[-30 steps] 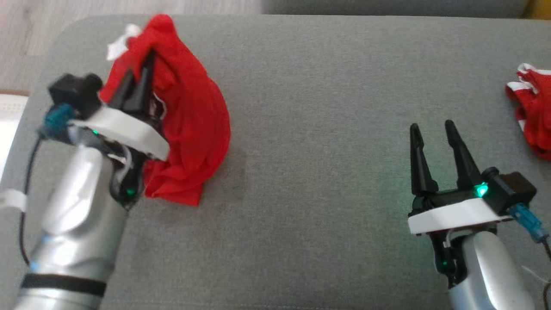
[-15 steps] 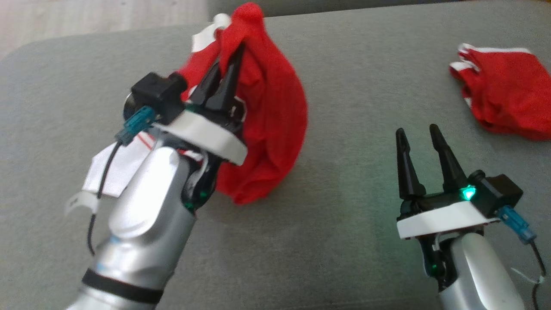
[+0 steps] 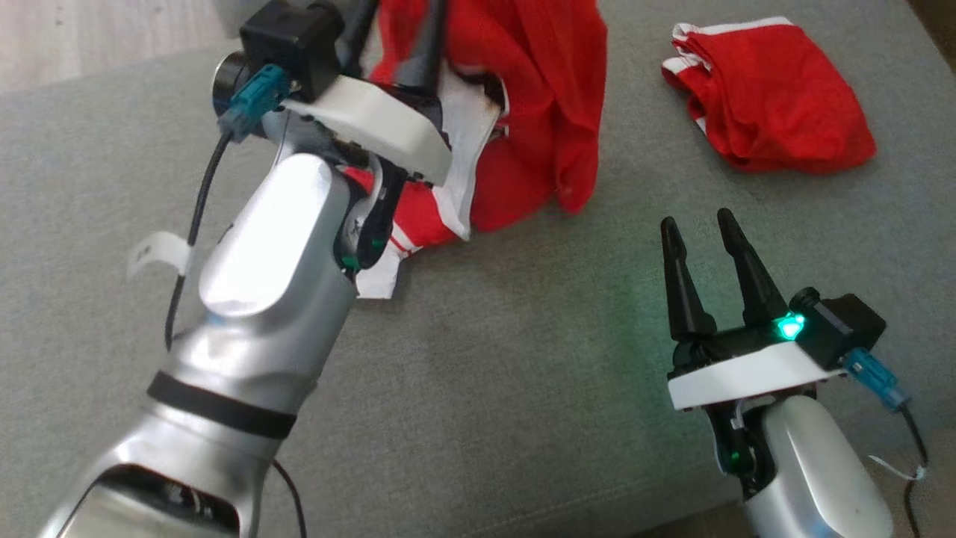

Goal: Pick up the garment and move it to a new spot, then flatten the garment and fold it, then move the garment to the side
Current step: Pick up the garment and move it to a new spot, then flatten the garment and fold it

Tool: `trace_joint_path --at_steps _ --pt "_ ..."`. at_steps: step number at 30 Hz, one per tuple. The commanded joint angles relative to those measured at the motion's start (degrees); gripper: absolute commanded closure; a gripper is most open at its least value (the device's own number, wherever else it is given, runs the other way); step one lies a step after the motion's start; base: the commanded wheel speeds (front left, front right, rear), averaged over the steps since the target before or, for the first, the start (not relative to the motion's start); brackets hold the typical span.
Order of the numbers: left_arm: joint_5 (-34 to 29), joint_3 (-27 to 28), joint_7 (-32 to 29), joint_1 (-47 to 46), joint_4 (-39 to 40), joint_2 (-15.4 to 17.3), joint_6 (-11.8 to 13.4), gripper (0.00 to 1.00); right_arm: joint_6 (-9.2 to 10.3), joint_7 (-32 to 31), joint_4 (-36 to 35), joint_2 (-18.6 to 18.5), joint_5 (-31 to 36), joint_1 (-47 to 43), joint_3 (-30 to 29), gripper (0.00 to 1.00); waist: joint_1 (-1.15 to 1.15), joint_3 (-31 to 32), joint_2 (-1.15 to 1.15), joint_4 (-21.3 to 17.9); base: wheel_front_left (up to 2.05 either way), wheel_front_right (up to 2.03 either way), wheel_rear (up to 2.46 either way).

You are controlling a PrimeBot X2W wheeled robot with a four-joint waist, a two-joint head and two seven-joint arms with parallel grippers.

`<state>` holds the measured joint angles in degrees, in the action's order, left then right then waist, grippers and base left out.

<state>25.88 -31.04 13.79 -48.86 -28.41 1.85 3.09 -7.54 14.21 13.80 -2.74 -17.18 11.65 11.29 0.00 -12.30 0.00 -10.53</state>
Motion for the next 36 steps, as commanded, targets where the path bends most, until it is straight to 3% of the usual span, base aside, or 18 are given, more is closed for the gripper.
trace_joint_path --at_steps 1,7,14,19,23,28,36 --pt "-0.19 1.15 0.61 -3.34 0.49 1.06 0.28 0.0 0.05 0.74 -1.46 -0.14 -0.34 2.02 1.54 0.0 0.0 -0.57 0.0 -0.47 0.0 0.0 0.0" --pt "-0.11 4.94 1.14 -2.18 -2.22 3.2 0.89 0.0 0.05 0.77 -2.25 -0.14 -0.15 1.72 -0.12 0.0 0.0 -0.6 0.0 2.09 0.0 0.0 0.0" --pt "-1.11 12.79 1.19 7.43 4.26 7.9 -0.03 0.0 0.05 0.78 -1.88 -0.14 2.01 0.22 -2.81 0.0 0.0 1.32 0.0 8.66 0.0 0.0 0.0" --pt "-2.5 16.83 1.19 18.07 10.75 9.07 -1.62 0.0 0.05 0.78 -1.2 -0.14 3.06 -0.78 -3.48 0.0 0.0 3.12 0.0 12.8 0.0 0.0 0.0" --pt "-4.1 19.31 1.2 26.89 15.93 8.14 -2.68 0.0 0.05 0.54 -0.88 -0.14 3.18 -1.58 -3.42 0.0 0.0 4.3 0.0 14.78 0.0 0.0 0.0" --pt "-6.15 21.27 1.2 36.12 20.05 4.54 -3.88 0.0 0.05 0.1 -0.53 -0.14 3.14 -2.46 -3.35 0.0 0.0 5.51 0.0 15.86 0.0 0.0 0.0" --pt "-7.69 22.0 1.2 40.06 22.19 1.44 -4.89 0.0 0.05 -0.78 -0.3 -0.14 3.47 -2.42 -3.93 0.0 0.0 5.7 0.0 17.18 0.0 0.0 0.0"
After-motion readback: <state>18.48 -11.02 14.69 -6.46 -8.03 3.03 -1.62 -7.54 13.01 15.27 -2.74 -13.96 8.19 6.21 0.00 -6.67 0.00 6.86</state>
